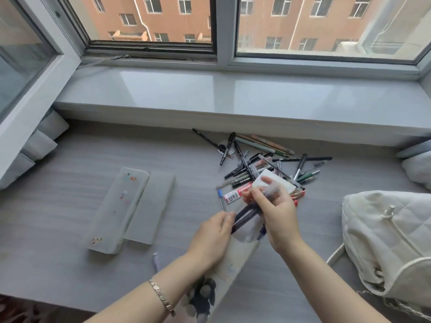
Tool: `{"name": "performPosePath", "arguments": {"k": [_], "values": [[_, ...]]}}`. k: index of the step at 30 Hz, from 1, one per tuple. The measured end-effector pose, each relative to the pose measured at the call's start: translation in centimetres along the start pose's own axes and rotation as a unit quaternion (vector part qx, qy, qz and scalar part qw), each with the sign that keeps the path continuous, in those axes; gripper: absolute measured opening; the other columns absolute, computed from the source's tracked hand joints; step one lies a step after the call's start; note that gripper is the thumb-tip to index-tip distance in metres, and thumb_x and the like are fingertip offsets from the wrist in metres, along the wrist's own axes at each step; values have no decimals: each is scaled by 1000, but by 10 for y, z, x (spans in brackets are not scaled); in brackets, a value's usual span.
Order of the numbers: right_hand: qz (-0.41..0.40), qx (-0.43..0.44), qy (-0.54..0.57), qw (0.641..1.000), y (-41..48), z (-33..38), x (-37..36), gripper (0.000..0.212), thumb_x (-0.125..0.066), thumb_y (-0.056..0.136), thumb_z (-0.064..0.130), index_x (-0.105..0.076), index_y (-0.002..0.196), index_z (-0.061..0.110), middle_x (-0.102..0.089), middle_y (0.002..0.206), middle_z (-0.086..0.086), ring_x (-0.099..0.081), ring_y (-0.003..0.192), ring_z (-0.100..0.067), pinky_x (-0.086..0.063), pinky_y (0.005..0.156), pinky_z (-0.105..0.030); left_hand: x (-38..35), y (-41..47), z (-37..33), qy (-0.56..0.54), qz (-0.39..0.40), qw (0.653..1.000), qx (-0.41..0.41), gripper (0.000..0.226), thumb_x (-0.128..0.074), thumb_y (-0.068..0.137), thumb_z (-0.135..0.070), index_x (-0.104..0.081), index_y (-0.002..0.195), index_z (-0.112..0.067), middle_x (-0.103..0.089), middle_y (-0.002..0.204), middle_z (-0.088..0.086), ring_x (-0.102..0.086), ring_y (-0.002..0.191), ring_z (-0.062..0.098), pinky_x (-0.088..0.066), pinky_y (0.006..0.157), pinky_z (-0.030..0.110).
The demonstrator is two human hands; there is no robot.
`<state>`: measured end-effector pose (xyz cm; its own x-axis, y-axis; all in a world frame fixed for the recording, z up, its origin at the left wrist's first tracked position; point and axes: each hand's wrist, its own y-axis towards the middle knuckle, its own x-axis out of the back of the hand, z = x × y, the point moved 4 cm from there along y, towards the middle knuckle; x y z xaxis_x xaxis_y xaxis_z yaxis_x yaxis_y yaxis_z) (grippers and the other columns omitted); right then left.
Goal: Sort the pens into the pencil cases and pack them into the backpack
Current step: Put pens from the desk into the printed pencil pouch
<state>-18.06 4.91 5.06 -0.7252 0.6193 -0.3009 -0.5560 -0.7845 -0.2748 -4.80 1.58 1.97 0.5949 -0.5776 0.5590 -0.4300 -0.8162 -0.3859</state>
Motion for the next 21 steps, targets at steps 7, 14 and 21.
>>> {"name": "performPosePath", "arguments": {"k": [7,14,21], "values": [[56,215,-457,861,3,4,5,7,-63,86,10,-68,90,10,-62,94,-4,-59,84,-9,-41,82,-12,-2,2,1,-8,-27,999,14,40,-32,99,-39,-37,63,-22,-63,88,14,-56,89,31,-35,69,32],[175,287,-559,758,6,-16,-18,39,-42,92,27,-56,124,9,-48,137,-7,-35,129,-25,-24,112,-32,30,8,21,-8,-93,994,47,39,-29,100,-37,-41,68,-19,-61,88,13,-57,94,33,-37,73,34],[285,420,-486,711,-47,-73,-80,30,-43,73,-2,-63,87,14,-67,88,-8,-55,86,-20,-48,73,-33,175,-1,75,-9,-326,940,104,42,-26,101,-35,-41,71,-10,-56,87,20,-50,85,33,-31,71,34]]}}
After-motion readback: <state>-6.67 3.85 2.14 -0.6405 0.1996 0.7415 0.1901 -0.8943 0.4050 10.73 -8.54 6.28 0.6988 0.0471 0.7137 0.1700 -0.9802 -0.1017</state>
